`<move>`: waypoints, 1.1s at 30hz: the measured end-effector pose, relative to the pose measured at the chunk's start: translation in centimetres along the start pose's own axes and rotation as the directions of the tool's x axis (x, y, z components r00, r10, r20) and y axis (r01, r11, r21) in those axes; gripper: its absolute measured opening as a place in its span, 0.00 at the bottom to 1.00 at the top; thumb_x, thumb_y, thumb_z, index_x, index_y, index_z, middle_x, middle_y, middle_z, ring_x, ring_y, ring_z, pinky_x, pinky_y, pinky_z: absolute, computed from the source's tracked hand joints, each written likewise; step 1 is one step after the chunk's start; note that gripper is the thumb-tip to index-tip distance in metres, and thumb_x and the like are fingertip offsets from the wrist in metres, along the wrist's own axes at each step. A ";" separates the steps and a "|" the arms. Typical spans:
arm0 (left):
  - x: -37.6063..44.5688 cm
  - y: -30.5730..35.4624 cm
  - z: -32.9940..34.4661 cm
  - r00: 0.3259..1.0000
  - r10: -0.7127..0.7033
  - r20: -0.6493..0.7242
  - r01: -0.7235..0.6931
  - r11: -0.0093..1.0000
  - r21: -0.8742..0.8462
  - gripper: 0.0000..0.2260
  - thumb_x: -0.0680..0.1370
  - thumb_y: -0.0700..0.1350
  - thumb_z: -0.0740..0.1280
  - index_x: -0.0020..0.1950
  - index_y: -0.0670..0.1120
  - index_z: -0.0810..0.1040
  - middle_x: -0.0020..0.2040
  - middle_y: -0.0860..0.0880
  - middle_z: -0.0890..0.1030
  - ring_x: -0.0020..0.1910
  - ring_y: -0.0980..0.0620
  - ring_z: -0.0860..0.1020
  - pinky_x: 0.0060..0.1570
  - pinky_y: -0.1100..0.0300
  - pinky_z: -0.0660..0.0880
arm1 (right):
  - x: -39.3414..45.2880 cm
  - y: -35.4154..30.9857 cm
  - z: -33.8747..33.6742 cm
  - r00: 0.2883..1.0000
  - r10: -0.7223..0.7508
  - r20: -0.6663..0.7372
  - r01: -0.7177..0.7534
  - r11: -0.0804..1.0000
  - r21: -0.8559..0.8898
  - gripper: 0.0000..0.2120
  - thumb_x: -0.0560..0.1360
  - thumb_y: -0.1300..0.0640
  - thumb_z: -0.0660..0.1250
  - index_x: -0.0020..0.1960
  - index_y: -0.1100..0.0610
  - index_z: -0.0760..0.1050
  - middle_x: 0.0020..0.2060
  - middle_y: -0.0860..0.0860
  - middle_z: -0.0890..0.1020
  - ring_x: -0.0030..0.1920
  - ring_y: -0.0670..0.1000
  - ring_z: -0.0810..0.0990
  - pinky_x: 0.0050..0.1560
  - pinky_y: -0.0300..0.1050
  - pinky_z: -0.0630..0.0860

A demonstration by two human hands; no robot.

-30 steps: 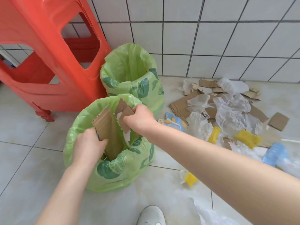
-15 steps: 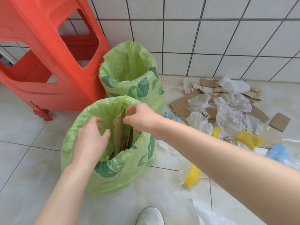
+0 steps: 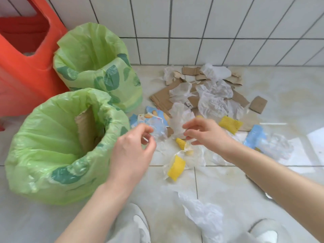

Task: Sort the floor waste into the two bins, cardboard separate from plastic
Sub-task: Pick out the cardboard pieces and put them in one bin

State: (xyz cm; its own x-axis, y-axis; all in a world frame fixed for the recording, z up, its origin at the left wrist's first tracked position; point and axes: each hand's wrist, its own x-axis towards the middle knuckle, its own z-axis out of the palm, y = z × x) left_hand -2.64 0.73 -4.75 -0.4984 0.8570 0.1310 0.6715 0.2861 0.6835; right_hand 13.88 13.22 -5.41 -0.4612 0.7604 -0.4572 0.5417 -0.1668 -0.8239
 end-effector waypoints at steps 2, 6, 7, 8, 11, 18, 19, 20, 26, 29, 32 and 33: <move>-1.5 -0.3 3.0 0.992 0.016 0.126 -0.016 1.000 -0.007 0.05 0.73 0.42 0.68 0.47 0.51 0.78 0.37 0.56 0.80 0.37 0.54 0.79 0.41 0.54 0.77 | -0.9 4.1 -1.4 0.997 0.062 -0.043 -0.063 0.997 -0.036 0.06 0.75 0.63 0.65 0.49 0.54 0.77 0.43 0.54 0.81 0.46 0.52 0.82 0.49 0.49 0.79; -4.5 -0.8 8.2 0.948 -0.019 0.319 0.024 1.000 -0.013 0.04 0.73 0.44 0.67 0.46 0.52 0.78 0.36 0.57 0.79 0.36 0.52 0.78 0.41 0.53 0.77 | -3.8 11.7 -4.1 0.967 0.195 -0.162 -0.213 0.972 -0.102 0.07 0.74 0.62 0.66 0.46 0.51 0.77 0.43 0.52 0.82 0.43 0.52 0.81 0.49 0.51 0.79; -5.1 -0.7 9.3 0.928 -0.026 0.371 0.030 1.000 -0.005 0.04 0.72 0.44 0.67 0.46 0.52 0.77 0.36 0.57 0.79 0.37 0.52 0.78 0.41 0.52 0.77 | -4.6 13.2 -4.8 0.958 0.207 -0.198 -0.236 0.961 -0.140 0.07 0.74 0.61 0.66 0.45 0.50 0.77 0.43 0.52 0.82 0.44 0.52 0.82 0.49 0.52 0.79; -5.4 -0.5 10.3 0.905 -0.026 0.425 0.025 1.000 0.009 0.04 0.72 0.45 0.66 0.46 0.53 0.77 0.37 0.57 0.79 0.38 0.52 0.79 0.42 0.52 0.77 | -5.3 14.4 -5.5 0.949 0.211 -0.235 -0.254 0.952 -0.169 0.07 0.73 0.61 0.66 0.44 0.49 0.77 0.43 0.51 0.82 0.44 0.52 0.82 0.49 0.51 0.79; -4.7 0.8 13.0 0.837 -0.009 0.546 -0.029 0.998 0.061 0.05 0.73 0.47 0.64 0.47 0.54 0.77 0.41 0.57 0.80 0.44 0.52 0.79 0.47 0.53 0.77 | -6.8 17.6 -7.5 0.912 0.196 -0.361 -0.290 0.930 -0.227 0.06 0.73 0.62 0.65 0.47 0.52 0.77 0.47 0.53 0.82 0.45 0.52 0.80 0.44 0.44 0.74; 0.9 3.9 17.6 0.727 0.081 0.682 -0.314 0.922 0.226 0.10 0.75 0.45 0.62 0.55 0.48 0.76 0.56 0.48 0.75 0.61 0.47 0.70 0.58 0.51 0.71 | -6.7 22.9 -11.1 0.854 0.267 -0.446 -0.490 0.703 -0.516 0.29 0.74 0.61 0.63 0.73 0.54 0.59 0.70 0.59 0.60 0.68 0.65 0.60 0.69 0.55 0.60; 1.5 3.9 18.0 0.724 0.069 0.687 -0.335 0.905 0.262 0.10 0.75 0.45 0.62 0.55 0.48 0.76 0.57 0.48 0.75 0.62 0.46 0.69 0.59 0.50 0.70 | -6.5 23.2 -11.5 0.857 0.291 -0.425 -0.498 0.680 -0.539 0.32 0.73 0.61 0.63 0.75 0.52 0.56 0.72 0.59 0.57 0.70 0.65 0.57 0.70 0.57 0.60; 2.0 3.8 18.3 0.732 0.061 0.678 -0.338 0.897 0.284 0.10 0.75 0.44 0.62 0.56 0.48 0.76 0.58 0.48 0.74 0.63 0.46 0.68 0.59 0.50 0.70 | -6.3 23.5 -11.8 0.858 0.313 -0.407 -0.505 0.657 -0.560 0.35 0.73 0.60 0.64 0.75 0.50 0.53 0.74 0.58 0.55 0.71 0.65 0.55 0.70 0.59 0.59; 4.5 3.2 19.9 0.785 0.075 0.615 -0.370 0.853 0.368 0.18 0.76 0.44 0.60 0.66 0.47 0.70 0.66 0.48 0.69 0.68 0.45 0.63 0.63 0.52 0.65 | -5.4 24.4 -13.1 0.858 0.356 -0.371 -0.514 0.575 -0.636 0.47 0.68 0.46 0.72 0.77 0.50 0.47 0.71 0.56 0.61 0.70 0.62 0.58 0.69 0.57 0.59; 5.7 2.4 21.0 0.749 0.056 0.660 -0.468 0.749 0.468 0.26 0.77 0.48 0.59 0.75 0.49 0.58 0.77 0.47 0.56 0.76 0.42 0.49 0.73 0.45 0.52 | -5.1 24.3 -12.5 0.896 0.277 -0.346 -0.443 0.570 -0.692 0.44 0.67 0.45 0.73 0.75 0.50 0.52 0.65 0.55 0.65 0.66 0.60 0.64 0.66 0.55 0.62; 6.6 1.3 22.0 0.715 -0.100 0.692 -0.366 0.790 0.492 0.32 0.78 0.56 0.59 0.77 0.56 0.46 0.79 0.50 0.43 0.76 0.39 0.40 0.72 0.37 0.45 | -4.6 23.9 -11.7 0.920 0.227 -0.318 -0.388 0.626 -0.677 0.35 0.68 0.47 0.72 0.69 0.49 0.60 0.59 0.52 0.67 0.62 0.56 0.67 0.63 0.55 0.63; 6.5 1.0 22.2 0.689 -0.146 0.710 -0.326 0.813 0.483 0.33 0.77 0.58 0.58 0.77 0.58 0.44 0.79 0.50 0.42 0.76 0.38 0.39 0.72 0.36 0.45 | -4.3 23.7 -11.6 0.925 0.226 -0.305 -0.375 0.668 -0.642 0.30 0.69 0.48 0.71 0.67 0.49 0.63 0.56 0.51 0.67 0.60 0.55 0.68 0.63 0.55 0.62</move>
State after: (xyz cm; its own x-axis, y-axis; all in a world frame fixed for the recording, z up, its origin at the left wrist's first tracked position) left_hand 6.96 16.12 -19.16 -0.0520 0.8527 -0.5198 0.9730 0.1604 0.1657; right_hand 36.82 13.25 -19.05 -0.0898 0.8573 -0.5069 0.9864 0.0064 -0.1640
